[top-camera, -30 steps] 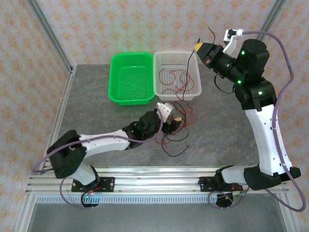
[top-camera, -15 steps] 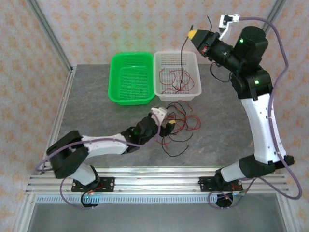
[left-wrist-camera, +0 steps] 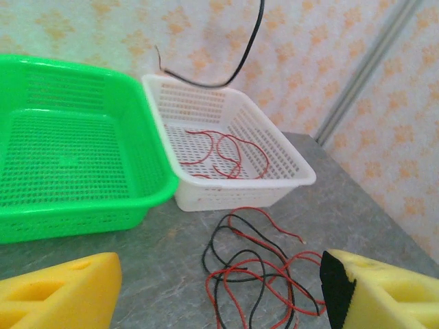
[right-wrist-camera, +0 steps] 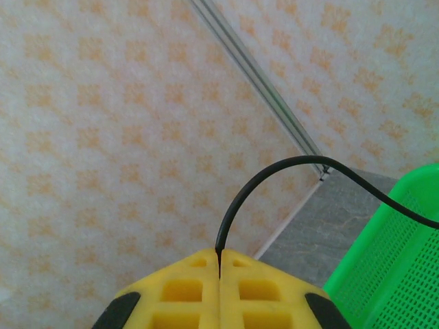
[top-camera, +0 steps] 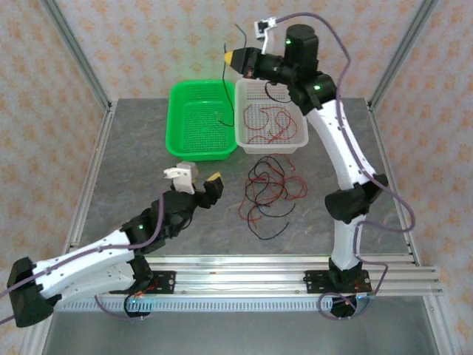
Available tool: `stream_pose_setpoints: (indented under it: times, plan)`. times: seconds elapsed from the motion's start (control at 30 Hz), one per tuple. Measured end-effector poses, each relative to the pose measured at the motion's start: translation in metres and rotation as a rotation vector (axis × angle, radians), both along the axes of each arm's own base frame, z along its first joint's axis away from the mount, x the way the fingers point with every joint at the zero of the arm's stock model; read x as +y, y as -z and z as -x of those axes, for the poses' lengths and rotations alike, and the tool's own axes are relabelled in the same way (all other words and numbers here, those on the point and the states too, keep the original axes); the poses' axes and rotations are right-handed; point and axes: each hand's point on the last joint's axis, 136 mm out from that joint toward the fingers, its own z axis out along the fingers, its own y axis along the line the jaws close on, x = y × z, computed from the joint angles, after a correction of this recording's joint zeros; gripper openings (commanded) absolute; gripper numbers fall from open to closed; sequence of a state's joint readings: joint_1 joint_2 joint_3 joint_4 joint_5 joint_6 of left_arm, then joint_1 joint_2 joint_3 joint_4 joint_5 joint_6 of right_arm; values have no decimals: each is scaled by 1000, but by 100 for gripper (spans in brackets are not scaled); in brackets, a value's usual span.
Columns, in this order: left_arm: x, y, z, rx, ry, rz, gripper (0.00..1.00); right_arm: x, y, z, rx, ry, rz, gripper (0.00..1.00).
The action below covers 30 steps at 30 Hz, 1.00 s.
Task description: Untangle the cables
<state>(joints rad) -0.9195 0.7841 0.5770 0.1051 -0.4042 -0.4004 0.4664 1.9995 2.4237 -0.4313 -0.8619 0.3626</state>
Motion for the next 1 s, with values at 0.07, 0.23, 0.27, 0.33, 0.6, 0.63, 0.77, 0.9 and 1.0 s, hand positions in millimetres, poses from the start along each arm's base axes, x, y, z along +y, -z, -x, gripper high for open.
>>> stream_pose_setpoints:
  times: [0.07,0.23,0.27,0.33,0.6,0.63,0.77,0.9,1.0]
  plan:
    - [13,-4,6,13,-28,25,77,13,21,-11,1,-23,22,0]
    - [37,-17,17,30,-77,80,77,47,71,-40,-13,-54,71,0]
    - [40,-18,19,34,-86,87,77,53,82,-47,-18,-54,79,0]
    - [45,-18,20,46,-98,87,77,62,103,-59,-17,-46,96,0]
    - [46,-7,21,97,-113,68,77,82,217,-114,47,30,194,0]
    - [46,-5,21,102,-115,67,77,84,231,-118,59,38,209,0]
    - [42,-3,19,120,-112,64,77,92,293,-129,116,62,276,0]
    - [42,-6,18,123,-115,76,77,98,338,-132,162,84,327,3]
    - [42,-6,19,128,-116,80,77,99,351,-131,185,102,351,14]
